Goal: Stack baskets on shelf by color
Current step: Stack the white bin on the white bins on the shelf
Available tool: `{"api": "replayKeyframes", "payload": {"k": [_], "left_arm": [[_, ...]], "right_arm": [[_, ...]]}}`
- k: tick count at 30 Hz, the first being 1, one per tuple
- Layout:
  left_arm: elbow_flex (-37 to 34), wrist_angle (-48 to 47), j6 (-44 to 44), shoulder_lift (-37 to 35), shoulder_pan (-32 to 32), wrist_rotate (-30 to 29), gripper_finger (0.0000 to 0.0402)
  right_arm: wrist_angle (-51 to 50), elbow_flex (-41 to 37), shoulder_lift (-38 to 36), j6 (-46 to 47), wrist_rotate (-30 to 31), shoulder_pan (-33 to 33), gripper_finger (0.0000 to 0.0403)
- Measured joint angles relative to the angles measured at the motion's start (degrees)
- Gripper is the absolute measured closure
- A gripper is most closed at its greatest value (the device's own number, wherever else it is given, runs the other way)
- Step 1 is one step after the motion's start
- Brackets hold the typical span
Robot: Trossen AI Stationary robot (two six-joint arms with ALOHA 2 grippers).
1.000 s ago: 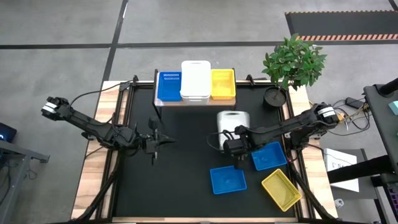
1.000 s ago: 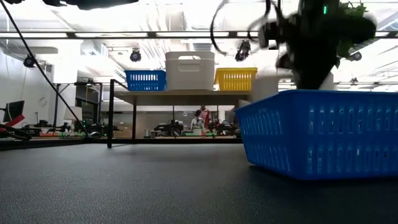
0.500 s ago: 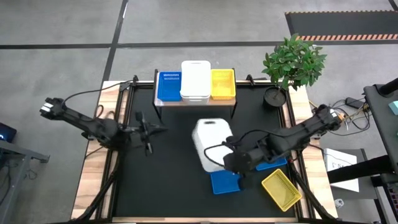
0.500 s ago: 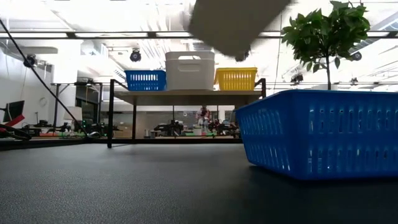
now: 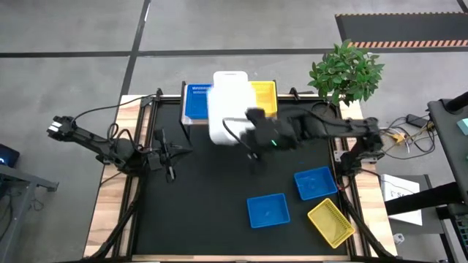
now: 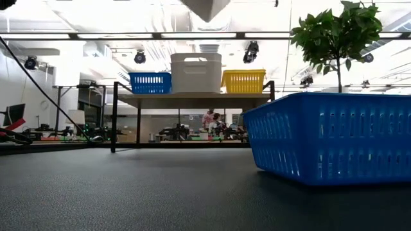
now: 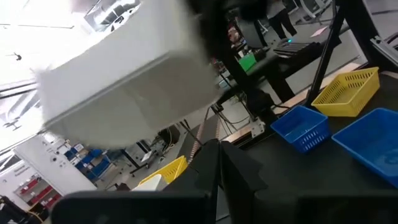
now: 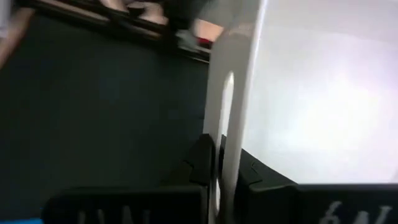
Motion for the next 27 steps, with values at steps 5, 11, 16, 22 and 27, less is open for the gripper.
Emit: {"api": "replayKeyframes", "payload": {"k": [5, 11, 16, 22, 27], "left_arm": [[0.0, 0.2, 0.0, 0.2, 0.0, 0.0, 0.04], [-0.2, 0.1, 0.0, 0.0, 0.0, 0.0, 0.04], [-0.2, 0.1, 0.1, -0.5, 0.0, 0.1, 0.04], [-0.2, 0.2, 0.2, -1.3, 0.0, 0.1, 0.04], [-0.2, 0.0, 0.5, -1.7, 0.0, 0.1, 0.04]], "right_arm": [[-0.7, 6.7, 6.1, -6.7, -0.2, -8.6, 0.0394], [-6.8, 12.9, 13.0, -10.5, -1.7, -17.2, 0.0394], [-8.3, 13.8, 15.7, -11.0, -6.9, -21.7, 0.0394], [-9.5, 13.8, 17.0, -11.7, -6.9, -23.8, 0.0394], [-9.5, 13.8, 16.9, -13.2, -6.9, -23.8, 0.0394]]}}
